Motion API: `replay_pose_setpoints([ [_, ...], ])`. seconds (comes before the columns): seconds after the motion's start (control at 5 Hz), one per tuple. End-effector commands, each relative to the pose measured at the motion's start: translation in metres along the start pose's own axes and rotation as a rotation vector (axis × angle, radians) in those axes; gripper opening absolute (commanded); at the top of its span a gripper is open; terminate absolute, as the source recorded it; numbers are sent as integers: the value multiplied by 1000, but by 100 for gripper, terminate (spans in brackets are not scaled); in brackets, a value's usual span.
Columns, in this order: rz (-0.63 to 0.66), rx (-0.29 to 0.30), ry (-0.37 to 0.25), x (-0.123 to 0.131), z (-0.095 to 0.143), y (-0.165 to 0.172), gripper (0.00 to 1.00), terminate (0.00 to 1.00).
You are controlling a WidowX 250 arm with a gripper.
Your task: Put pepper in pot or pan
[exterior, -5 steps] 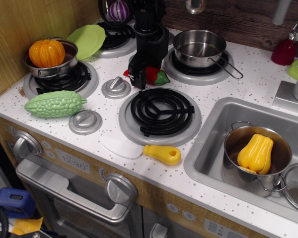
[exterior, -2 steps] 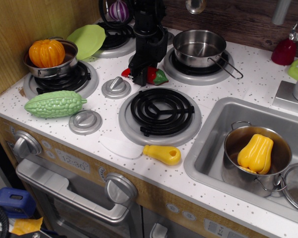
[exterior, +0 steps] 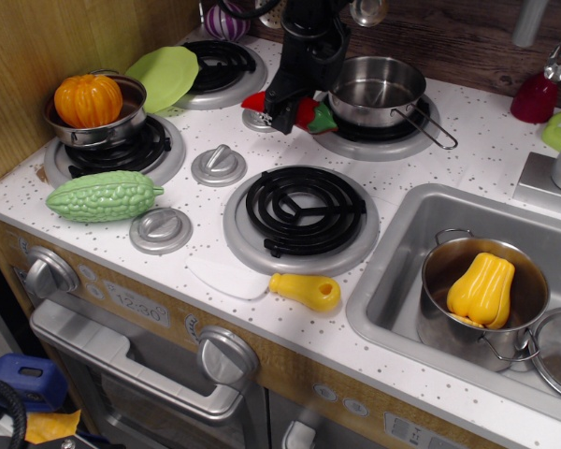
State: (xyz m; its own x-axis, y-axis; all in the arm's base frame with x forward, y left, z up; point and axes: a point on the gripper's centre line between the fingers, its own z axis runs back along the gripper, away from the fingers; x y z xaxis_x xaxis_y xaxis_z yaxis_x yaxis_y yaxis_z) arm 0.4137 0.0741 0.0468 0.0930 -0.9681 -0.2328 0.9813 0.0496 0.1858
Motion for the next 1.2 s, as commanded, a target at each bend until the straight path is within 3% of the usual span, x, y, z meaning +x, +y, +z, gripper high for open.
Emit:
replay_pose_setpoints([
  [0.0, 41, 147, 20, -3, 58, 34, 0, 0],
  [0.4, 59, 267, 49, 7, 66, 66, 0, 0],
  [0.8, 108, 459, 68, 21, 43, 77, 0, 0],
  [1.0, 129, 520, 71, 24, 30, 77, 0, 0],
])
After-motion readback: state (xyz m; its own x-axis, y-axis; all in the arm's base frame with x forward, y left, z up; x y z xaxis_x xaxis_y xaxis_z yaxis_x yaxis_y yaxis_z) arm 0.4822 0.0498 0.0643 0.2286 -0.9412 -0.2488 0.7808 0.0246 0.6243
